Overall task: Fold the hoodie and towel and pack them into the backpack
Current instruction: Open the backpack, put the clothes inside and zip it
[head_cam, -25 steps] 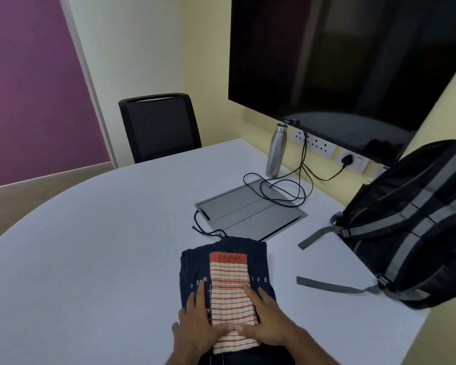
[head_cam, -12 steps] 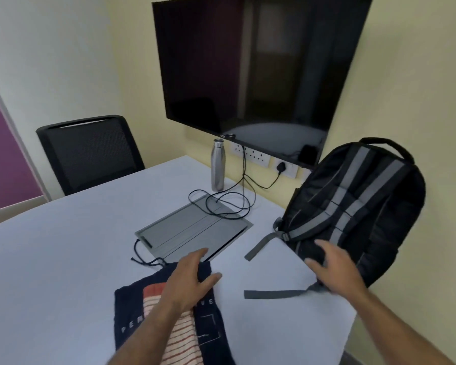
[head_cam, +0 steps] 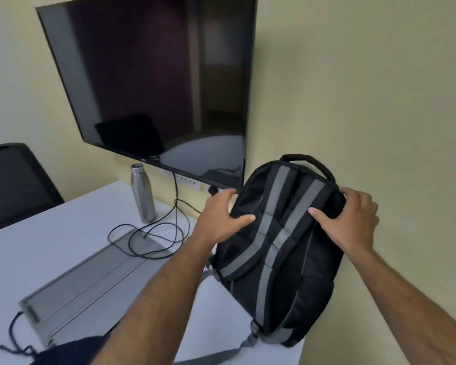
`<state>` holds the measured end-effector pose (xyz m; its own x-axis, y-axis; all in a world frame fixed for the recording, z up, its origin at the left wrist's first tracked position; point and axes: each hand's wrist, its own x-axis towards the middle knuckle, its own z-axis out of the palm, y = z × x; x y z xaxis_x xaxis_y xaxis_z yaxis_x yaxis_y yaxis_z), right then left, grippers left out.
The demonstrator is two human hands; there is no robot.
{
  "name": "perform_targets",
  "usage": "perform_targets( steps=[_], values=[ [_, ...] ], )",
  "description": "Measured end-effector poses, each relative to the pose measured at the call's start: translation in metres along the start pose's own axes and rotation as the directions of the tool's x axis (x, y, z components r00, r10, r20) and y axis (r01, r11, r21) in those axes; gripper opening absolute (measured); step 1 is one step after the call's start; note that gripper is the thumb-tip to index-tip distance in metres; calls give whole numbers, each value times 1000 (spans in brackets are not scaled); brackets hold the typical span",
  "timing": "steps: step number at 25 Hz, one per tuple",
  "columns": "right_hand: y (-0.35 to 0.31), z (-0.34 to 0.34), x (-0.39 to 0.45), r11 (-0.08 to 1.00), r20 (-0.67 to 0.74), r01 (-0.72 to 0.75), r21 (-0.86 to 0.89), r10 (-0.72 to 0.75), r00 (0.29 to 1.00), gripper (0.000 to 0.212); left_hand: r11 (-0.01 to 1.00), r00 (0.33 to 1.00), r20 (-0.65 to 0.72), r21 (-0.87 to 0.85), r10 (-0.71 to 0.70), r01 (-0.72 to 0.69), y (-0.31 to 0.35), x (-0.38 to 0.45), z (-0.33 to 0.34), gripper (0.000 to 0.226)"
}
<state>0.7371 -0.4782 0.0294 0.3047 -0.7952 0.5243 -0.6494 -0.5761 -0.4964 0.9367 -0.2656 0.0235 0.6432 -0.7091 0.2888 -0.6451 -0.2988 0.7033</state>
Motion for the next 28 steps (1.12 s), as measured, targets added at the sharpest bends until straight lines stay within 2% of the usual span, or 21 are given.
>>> perform_targets(
  steps=[2, 4, 7, 9, 12, 14, 16, 18, 19, 21, 23, 25, 28],
  values=[
    [3, 6, 18, 994, 25, -84, 70, 82, 996, 104, 999, 1000, -1, 38, 7, -6, 20, 40, 9, 95],
    [8, 16, 36, 956, 183, -209, 205, 173, 968, 116, 997, 999, 43, 77, -6, 3, 34, 75, 19, 110],
    [17, 26, 50, 930, 345, -283, 236, 192, 919, 127, 996, 992, 126, 92, -9, -3, 45, 113, 30, 124],
    [19, 26, 55, 895, 400, -350, 277, 224, 889, 112, 996, 982, 187, 83, -38, 22, 47, 128, 39, 135],
    [18, 26, 51, 825, 413, -401, 397, 230, 881, 67, 976, 982, 176, 217, -62, 22, 48, 135, 53, 140],
    [15, 27, 41, 859, 347, -307, 411, 164, 923, 59, 942, 990, 130, 334, -50, 4, 48, 132, 52, 134],
    [14, 29, 25, 901, 222, -148, 407, 60, 973, 54, 923, 996, 94, 383, -11, -26, 44, 122, 46, 113],
    [14, 29, 6, 932, 76, 19, 362, -50, 996, 49, 962, 1000, 28, 273, 12, -19, 35, 101, 40, 89],
    [14, 28, -4, 938, 22, 86, 336, -99, 995, 49, 981, 1000, -4, 194, 7, -6, 32, 88, 36, 85],
    [13, 23, -23, 931, -54, 207, 301, -200, 978, 49, 992, 998, -53, 125, 27, -20, 25, 55, 29, 91],
    [11, 15, -43, 904, -115, 326, 276, -305, 945, 49, 984, 991, -97, 159, 91, -74, 18, 22, 18, 101],
    [5, 6, -64, 867, -166, 421, 265, -389, 906, 51, 976, 980, -125, 169, 157, -135, 8, -10, 4, 95],
    [-10, -9, -97, 822, -201, 501, 271, -461, 865, 61, 964, 960, -173, 192, 219, -185, -11, -56, -15, 71]
  ],
)
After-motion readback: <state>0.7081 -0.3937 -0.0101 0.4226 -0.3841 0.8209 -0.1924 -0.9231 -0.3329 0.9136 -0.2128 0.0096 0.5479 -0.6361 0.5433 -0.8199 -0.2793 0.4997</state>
